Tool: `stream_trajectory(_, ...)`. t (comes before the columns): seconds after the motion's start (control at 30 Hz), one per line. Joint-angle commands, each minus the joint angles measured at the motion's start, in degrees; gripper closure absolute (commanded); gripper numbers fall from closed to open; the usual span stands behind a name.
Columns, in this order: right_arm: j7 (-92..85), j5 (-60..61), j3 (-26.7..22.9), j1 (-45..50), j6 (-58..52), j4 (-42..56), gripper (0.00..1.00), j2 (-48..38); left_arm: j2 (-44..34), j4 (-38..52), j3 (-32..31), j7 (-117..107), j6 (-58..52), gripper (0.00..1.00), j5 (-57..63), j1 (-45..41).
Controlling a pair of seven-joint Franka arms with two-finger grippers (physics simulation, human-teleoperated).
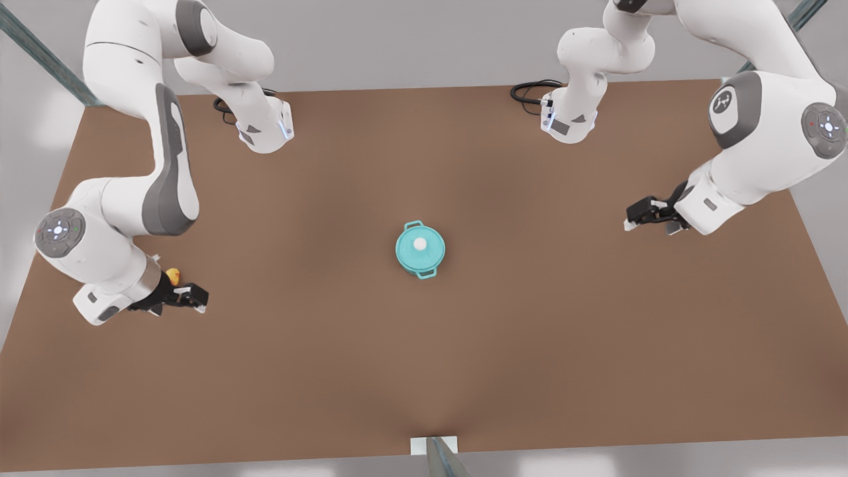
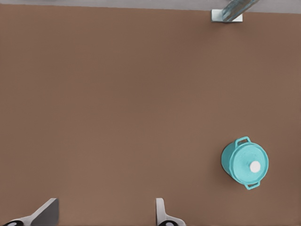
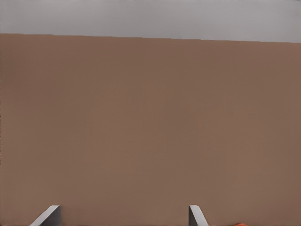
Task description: Open the pot lid and put the potato into the pot
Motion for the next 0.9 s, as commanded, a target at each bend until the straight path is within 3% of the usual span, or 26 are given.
stream_trajectory(0.0, -0.49, -0.61, 0.02, 0.06, 1.68, 0.13, 0.00, -0.06, 0.13, -0.23, -0.94, -0.20, 5.84, 0.00, 0.48, -0.85)
stream_trajectory(0.1, -0.58, -0.61, -0.24, -0.12, 1.68, 0.13, 0.00, -0.06, 4.26, -1.29, -1.47, -3.00, 8.92, 0.00, 9.19, -9.89)
stream_trajectory(0.17, -0.66, -0.61, -0.24, -0.12, 1.68, 0.13, 0.00, -0.06, 11.38, 0.91, -1.38, -24.36, 12.70, 0.00, 9.37, -22.73)
stream_trajectory(0.27, -0.40, -0.43, -0.94, -1.87, 1.24, 3.56, 0.00, 0.55, 17.35, 2.06, -6.48, -48.18, 24.20, 0.00, 8.84, -28.53)
stream_trajectory(0.37, -0.49, -0.88, -0.77, -2.14, 0.63, -1.97, 0.00, 0.56, 23.42, 3.73, -6.65, -58.82, 26.58, 0.00, 9.01, -33.90)
stream_trajectory(0.53, -0.75, -1.14, -1.03, -3.37, 2.39, -20.88, 0.00, -11.57, 30.01, 3.73, -6.65, -59.79, 33.44, 0.00, 11.12, -36.44)
stream_trajectory(0.67, 2.32, -7.20, -0.41, -1.00, -6.40, -18.24, 0.00, -13.42, 31.95, 3.20, -6.65, -59.53, 34.67, 0.00, 14.46, -37.06)
stream_trajectory(0.77, 1.71, -0.26, -1.20, -4.77, -6.49, -19.47, 0.00, -12.72, 32.39, 2.32, -6.57, -58.39, 34.84, 0.00, 16.92, -38.03)
stream_trajectory(0.8, 1.80, -0.26, -1.12, -5.56, -5.96, -21.40, 0.00, -12.81, 32.12, 0.39, -6.57, -55.05, 34.76, 0.00, 17.36, -37.42)
stream_trajectory(0.87, -0.49, -0.26, -1.21, -8.46, 7.21, -31.77, 0.00, -13.25, 31.42, -4.18, -6.48, -54.96, 38.62, 0.00, 17.45, -37.41)
